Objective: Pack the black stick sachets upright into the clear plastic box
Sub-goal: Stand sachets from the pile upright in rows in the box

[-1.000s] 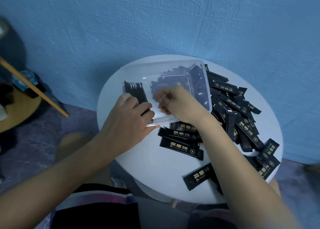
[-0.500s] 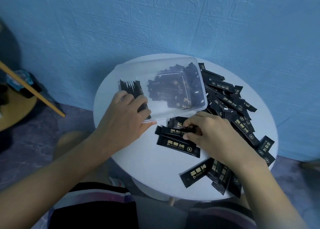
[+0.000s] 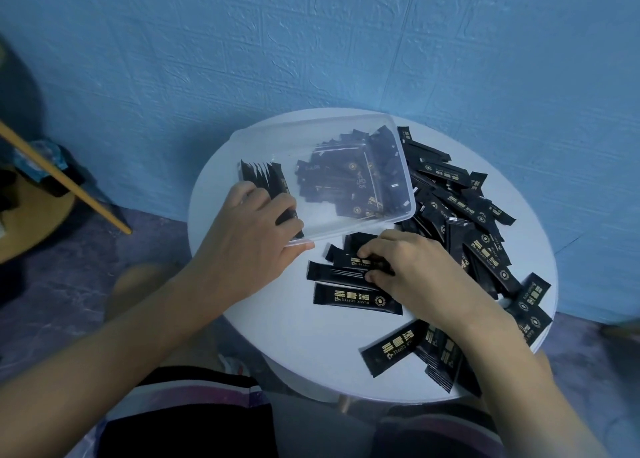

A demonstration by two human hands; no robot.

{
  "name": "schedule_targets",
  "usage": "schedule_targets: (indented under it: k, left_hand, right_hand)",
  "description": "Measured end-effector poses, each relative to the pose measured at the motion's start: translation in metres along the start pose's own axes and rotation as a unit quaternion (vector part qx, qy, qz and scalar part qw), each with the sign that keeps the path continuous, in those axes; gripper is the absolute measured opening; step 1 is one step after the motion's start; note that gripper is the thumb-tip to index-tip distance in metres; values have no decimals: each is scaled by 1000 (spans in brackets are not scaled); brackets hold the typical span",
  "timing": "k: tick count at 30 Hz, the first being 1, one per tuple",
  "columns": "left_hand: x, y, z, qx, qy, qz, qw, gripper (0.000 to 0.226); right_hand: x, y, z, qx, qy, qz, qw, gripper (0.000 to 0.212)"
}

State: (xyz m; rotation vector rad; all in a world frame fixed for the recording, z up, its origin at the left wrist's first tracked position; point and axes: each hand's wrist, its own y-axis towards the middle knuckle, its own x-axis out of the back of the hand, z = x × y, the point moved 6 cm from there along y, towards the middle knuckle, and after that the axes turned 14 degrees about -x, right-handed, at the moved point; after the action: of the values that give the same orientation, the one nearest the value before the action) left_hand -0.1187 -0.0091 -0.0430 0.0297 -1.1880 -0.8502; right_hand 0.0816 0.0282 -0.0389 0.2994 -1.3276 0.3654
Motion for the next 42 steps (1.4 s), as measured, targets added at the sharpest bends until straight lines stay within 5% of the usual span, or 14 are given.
schedule_targets:
  k: [11,20,29,36,42]
  left_hand:
    - [1,1,1,0,-3,5,1000,49]
    - [1,1,0,2,-5,-5,1000,49]
    - [2,-1,-5,-3,16,-9,1000,47]
    - [1,-1,-6,1,22,-3,1000,46]
    - [6,0,-5,5,5,-27,1000,44]
  right_hand:
    - [14,-7,11,79,13,-124,989,20]
    - [31,-7,8,46,190,-117,974,21]
    - [63,29,43,6,311,-200,929,15]
    - [9,95,58,-95,171,-33,980,12]
    - [4,105,68,-82,217,36,972,14]
